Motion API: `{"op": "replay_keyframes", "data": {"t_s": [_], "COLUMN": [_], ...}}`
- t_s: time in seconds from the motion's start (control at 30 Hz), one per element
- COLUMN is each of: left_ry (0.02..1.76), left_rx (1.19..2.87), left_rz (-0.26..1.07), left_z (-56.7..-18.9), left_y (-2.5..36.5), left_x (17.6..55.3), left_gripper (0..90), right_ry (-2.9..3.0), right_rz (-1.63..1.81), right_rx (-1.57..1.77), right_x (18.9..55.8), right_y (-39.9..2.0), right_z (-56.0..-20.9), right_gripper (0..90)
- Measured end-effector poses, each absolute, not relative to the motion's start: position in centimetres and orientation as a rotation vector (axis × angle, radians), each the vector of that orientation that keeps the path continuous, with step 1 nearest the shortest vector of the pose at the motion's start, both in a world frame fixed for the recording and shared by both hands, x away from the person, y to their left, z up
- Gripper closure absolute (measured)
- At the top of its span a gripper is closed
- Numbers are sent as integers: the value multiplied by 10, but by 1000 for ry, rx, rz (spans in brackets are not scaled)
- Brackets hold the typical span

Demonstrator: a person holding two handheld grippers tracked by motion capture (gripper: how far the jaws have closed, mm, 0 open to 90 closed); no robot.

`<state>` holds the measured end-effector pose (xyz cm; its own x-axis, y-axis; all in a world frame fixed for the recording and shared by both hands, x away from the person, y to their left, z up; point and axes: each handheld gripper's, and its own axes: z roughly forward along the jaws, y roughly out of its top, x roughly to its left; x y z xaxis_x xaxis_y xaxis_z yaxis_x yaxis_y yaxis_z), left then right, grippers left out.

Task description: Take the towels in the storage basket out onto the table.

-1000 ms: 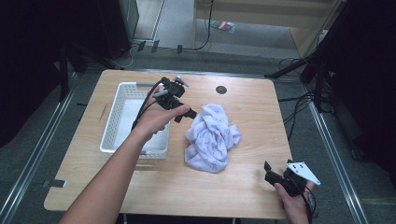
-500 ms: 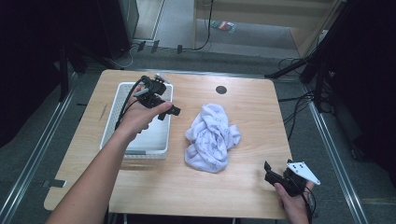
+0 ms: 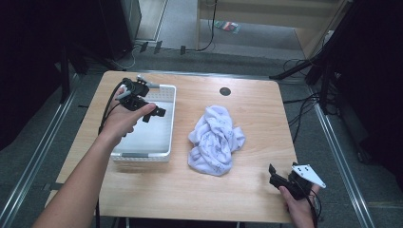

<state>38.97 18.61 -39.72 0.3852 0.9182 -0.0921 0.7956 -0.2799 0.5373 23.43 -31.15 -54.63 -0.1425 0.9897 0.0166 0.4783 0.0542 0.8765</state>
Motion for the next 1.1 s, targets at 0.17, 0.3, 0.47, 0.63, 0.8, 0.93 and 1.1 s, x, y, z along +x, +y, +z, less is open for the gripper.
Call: {"op": "replay_keyframes", "data": {"t_s": [0.17,0.3,0.47,0.63,0.8,0.93,1.1], "left_ry": [1487,1510,1524,1549,1563,1579,1600], "left_rx": [2122,2098,2086,2068,2052,2023,1999], "left_rz": [321,328,345,361,392,401,404], "left_z": [-403,-406,-409,-412,-414,-416,-420], "left_y": [202,216,229,247,262,274,287], "left_x": [384,381,376,370,363,359,352], "left_gripper": [0,0,0,0,0,0,0], "right_ry": [1694,1694,1695,1696,1695,1695,1695], "right_rz": [1020,1016,1014,1014,1014,1012,1011], "right_rx": [1485,1486,1488,1489,1489,1490,1492], "right_x": [234,235,235,235,235,235,235], "right_y": [-312,-311,-311,-311,-311,-311,-311], "right_z": [-546,-546,-546,-546,-546,-546,-546], "right_gripper": [124,124,124,124,124,125,125]}}
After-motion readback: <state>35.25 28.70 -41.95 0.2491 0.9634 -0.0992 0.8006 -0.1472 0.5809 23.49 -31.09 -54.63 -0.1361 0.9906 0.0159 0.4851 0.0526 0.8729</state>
